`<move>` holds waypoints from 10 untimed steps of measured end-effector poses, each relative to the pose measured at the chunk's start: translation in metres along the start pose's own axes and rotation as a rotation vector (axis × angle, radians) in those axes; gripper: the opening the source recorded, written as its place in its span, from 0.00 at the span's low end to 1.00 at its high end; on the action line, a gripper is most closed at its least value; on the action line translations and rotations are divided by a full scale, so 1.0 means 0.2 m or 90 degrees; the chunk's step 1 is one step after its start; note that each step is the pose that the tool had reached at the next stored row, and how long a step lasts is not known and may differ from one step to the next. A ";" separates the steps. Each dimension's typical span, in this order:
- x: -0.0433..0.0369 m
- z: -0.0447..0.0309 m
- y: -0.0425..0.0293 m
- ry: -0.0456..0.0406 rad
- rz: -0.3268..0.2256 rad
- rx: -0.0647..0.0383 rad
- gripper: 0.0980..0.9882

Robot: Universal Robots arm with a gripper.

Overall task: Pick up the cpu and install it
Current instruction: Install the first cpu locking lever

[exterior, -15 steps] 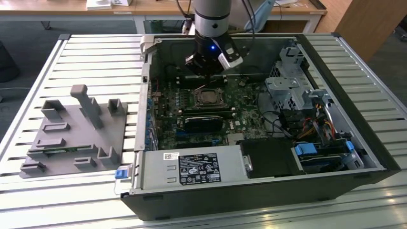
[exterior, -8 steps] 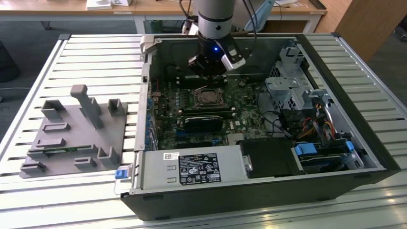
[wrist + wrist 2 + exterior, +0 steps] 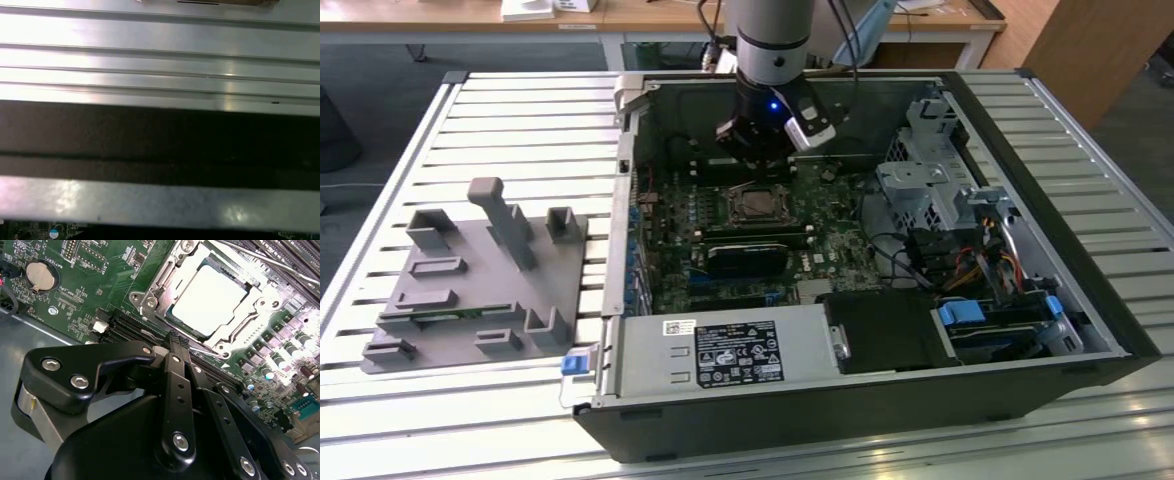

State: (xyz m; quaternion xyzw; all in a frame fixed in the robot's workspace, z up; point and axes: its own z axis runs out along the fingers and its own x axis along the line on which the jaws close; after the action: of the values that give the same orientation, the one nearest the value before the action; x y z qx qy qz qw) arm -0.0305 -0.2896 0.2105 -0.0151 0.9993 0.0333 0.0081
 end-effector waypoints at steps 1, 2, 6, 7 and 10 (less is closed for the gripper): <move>0.000 0.002 0.000 0.0000 0.000 0.000 0.01; 0.000 0.003 0.000 0.0000 0.000 0.000 0.01; 0.000 0.008 0.000 0.0000 0.000 0.000 0.01; 0.000 0.008 -0.001 0.0000 0.000 0.000 0.01; 0.000 0.014 -0.001 0.0000 0.000 0.000 0.01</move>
State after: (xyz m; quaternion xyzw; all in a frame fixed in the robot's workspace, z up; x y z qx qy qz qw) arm -0.0303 -0.2895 0.2078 -0.0151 0.9993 0.0333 0.0082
